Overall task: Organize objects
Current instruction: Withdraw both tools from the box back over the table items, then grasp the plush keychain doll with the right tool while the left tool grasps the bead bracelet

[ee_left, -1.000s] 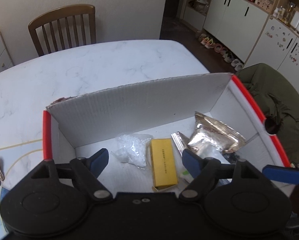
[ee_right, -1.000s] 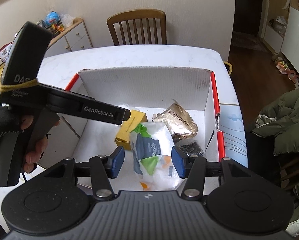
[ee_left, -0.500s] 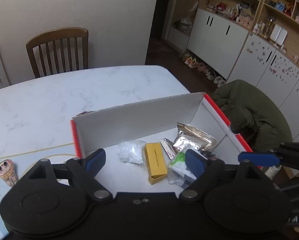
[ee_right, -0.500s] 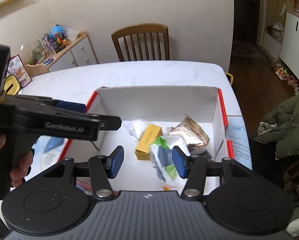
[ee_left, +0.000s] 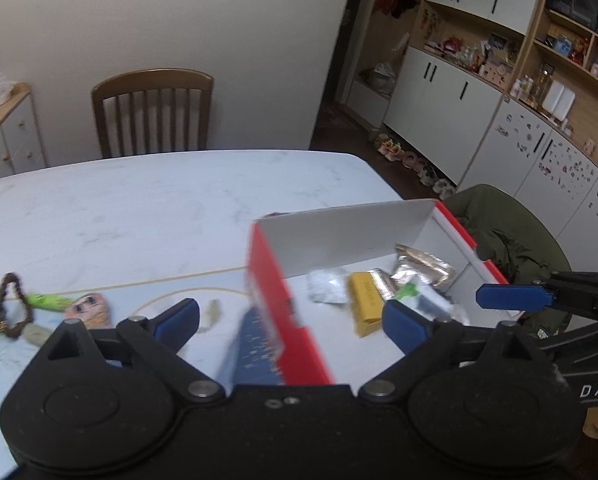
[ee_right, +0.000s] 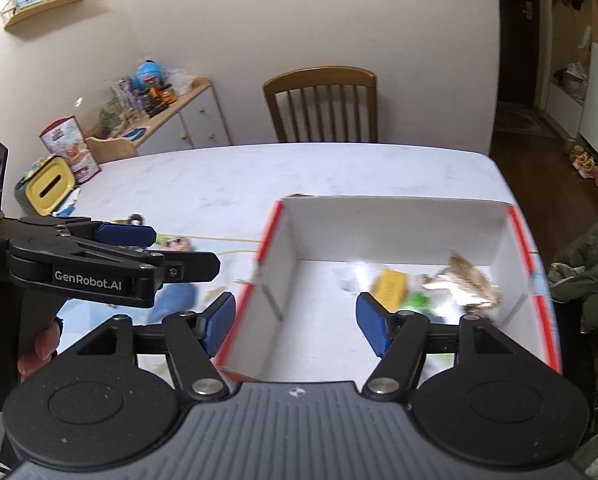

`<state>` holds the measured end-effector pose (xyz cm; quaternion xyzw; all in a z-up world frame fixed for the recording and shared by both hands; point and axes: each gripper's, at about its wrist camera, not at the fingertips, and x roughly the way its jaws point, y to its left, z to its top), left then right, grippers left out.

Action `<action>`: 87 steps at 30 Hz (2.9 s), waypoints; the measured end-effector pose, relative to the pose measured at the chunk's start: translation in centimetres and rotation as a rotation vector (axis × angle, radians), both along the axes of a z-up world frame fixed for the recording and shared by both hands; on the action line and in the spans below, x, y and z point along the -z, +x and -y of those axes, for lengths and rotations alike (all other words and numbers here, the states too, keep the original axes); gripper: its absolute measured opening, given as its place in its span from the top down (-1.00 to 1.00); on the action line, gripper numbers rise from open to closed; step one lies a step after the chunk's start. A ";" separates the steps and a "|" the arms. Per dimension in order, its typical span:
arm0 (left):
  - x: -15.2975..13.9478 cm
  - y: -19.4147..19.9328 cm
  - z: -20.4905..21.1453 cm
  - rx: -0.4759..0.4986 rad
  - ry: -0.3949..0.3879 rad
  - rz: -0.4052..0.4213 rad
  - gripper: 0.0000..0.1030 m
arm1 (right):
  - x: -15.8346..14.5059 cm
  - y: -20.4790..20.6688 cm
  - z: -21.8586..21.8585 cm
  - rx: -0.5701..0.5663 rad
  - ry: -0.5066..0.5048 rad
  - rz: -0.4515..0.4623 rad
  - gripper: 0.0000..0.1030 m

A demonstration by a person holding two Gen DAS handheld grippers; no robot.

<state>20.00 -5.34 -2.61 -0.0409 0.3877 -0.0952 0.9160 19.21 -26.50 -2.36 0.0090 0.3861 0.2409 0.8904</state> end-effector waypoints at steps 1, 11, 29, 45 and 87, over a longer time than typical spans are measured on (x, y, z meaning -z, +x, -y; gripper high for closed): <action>-0.1 -0.3 -0.8 -0.007 0.001 0.003 -0.94 | 0.0 -0.1 -0.8 -0.007 0.005 -0.003 -0.32; 0.1 -2.3 -8.9 -0.079 0.012 0.002 -0.99 | 0.2 -1.1 -9.1 -0.068 0.018 -0.012 -0.49; 3.4 -1.7 -21.1 -0.176 0.071 -0.024 -0.99 | 3.4 0.8 -19.1 -0.060 -0.029 -0.052 -0.60; 6.5 3.3 -25.9 -0.174 0.096 -0.035 -0.98 | 8.5 5.9 -24.5 -0.074 -0.086 -0.093 -0.59; 10.1 8.2 -25.8 -0.085 0.165 -0.067 0.69 | 14.1 12.1 -29.5 -0.112 -0.122 -0.152 0.15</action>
